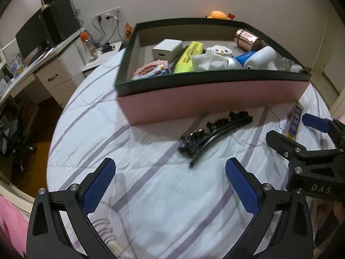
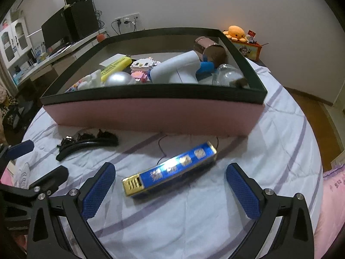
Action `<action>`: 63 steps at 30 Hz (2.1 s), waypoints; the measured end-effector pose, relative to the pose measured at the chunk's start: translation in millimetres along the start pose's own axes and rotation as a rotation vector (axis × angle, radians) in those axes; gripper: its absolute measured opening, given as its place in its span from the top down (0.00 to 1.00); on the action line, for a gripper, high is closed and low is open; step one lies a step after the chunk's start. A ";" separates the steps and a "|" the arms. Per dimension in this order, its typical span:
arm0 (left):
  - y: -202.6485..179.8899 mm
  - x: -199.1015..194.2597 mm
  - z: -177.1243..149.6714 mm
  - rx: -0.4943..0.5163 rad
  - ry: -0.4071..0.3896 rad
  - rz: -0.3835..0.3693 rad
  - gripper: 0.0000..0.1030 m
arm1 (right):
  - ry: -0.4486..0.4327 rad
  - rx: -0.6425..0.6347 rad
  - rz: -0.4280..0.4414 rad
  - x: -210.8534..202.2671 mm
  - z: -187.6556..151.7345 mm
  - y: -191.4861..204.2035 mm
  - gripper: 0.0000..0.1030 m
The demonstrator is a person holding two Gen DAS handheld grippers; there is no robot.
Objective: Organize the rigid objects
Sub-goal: 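Withdraw both tools from the box toward the hair clip and blue box, then grasp the black hair clip with the left tool while the right tool grasps the blue-gold box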
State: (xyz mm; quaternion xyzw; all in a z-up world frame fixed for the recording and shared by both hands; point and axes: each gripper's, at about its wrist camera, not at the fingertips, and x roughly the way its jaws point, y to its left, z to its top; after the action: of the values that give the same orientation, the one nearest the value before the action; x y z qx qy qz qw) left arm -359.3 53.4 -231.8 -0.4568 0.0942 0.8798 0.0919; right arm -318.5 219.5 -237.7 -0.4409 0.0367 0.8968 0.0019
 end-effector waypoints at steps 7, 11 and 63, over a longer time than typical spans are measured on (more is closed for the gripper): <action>-15.8 13.0 9.0 0.030 0.033 -0.050 0.00 | 0.018 -0.001 -0.043 0.0 -0.9 -19.8 0.01; -20.7 17.0 13.1 0.023 0.043 -0.055 0.00 | 0.013 0.002 0.016 -8.7 -5.1 -32.7 0.09; -42.1 14.3 -1.4 0.007 -0.001 -0.096 0.00 | -0.008 -0.135 0.092 -12.6 -13.9 -39.0 0.17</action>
State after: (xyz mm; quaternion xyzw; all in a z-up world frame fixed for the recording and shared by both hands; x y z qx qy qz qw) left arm -355.8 94.7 -247.7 -0.4601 0.0754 0.8742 0.1359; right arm -298.4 257.8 -238.7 -0.4343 -0.0037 0.8981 -0.0687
